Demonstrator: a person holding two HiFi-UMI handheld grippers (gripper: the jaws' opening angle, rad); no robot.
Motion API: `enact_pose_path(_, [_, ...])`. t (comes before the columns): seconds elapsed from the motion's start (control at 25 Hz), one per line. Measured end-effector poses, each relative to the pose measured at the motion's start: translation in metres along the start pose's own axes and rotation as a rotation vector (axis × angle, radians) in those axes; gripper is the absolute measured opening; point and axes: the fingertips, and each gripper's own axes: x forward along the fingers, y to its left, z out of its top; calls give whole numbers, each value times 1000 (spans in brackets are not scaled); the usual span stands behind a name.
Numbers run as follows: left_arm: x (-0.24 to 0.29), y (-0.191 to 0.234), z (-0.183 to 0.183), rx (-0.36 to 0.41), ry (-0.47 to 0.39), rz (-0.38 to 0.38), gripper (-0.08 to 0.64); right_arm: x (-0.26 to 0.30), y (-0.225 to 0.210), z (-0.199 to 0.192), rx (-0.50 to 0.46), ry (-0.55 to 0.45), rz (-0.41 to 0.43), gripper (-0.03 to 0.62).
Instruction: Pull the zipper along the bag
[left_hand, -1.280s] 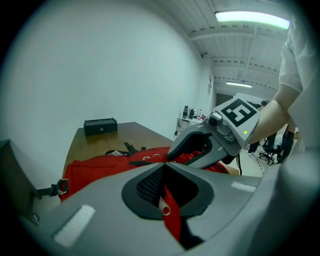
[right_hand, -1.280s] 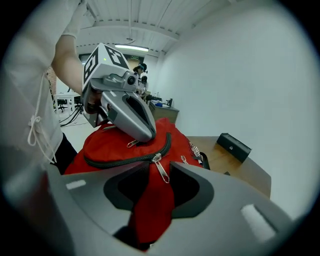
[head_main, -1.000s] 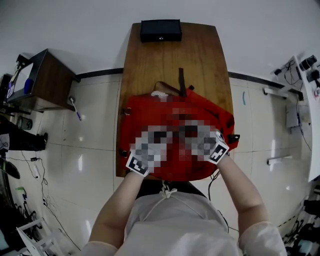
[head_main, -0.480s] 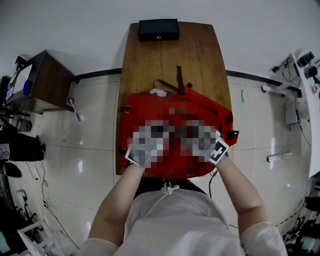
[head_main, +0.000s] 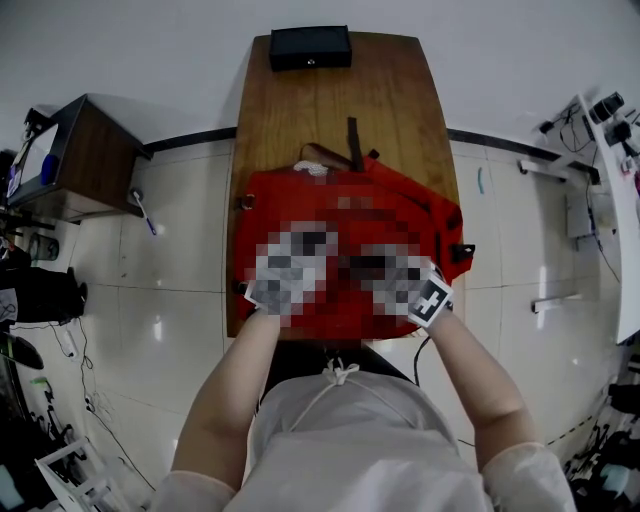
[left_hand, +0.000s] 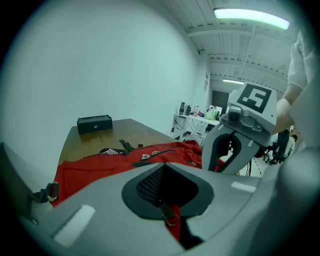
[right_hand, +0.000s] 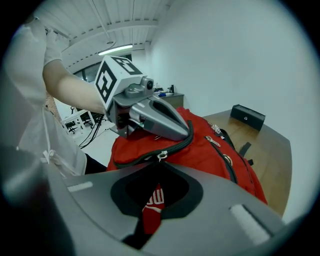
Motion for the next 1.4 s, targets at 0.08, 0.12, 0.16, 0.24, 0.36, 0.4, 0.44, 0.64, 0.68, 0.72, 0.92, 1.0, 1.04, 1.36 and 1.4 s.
enact_pose_path(0.08, [0,2,0,-14,1,-12,6,2,11,-4,-8,13,18,8])
enact_pose_path(0.12, [0,2,0,-22,1,-19,6,4,17,-7,-12,18,25,8])
enact_pose_path(0.16, [0,2,0,-29,0,-28,6,5,21,-9,-13,22,31,8])
enact_pose_path(0.24, [-1,3,0,-44,-6,-48,6,6,28,-11,-3,24,49,8])
enact_pose_path(0.36, [-4,4,1,-58,-28,-66,6,9,39,-11,26,30,88,8])
enact_pose_path(0.4, [-5,5,2,-57,-35,-66,6,10,42,-12,36,36,98,8])
enact_pose_path(0.44, [-5,5,2,-54,-39,-64,6,12,46,-13,46,44,108,8])
enact_pose_path(0.64, [-5,7,1,-56,-44,-65,6,23,71,-20,68,92,151,8])
enact_pose_path(0.68, [-5,7,2,-58,-45,-67,6,25,76,-22,64,101,158,8])
enact_pose_path(0.72, [-5,7,2,-60,-46,-68,6,27,81,-24,62,110,165,8])
enact_pose_path(0.92, [-6,6,1,-52,-50,-61,6,32,102,-33,78,137,206,8])
enact_pose_path(1.0, [-5,5,0,-51,-49,-62,6,34,109,-34,79,144,219,9])
enact_pose_path(1.04, [-5,5,0,-52,-49,-65,6,35,112,-35,80,147,224,9])
enact_pose_path(1.36, [-7,6,0,-51,-63,-72,6,42,124,-30,143,146,268,9])
enact_pose_path(1.4, [-7,6,0,-50,-64,-74,6,44,127,-29,141,149,272,9])
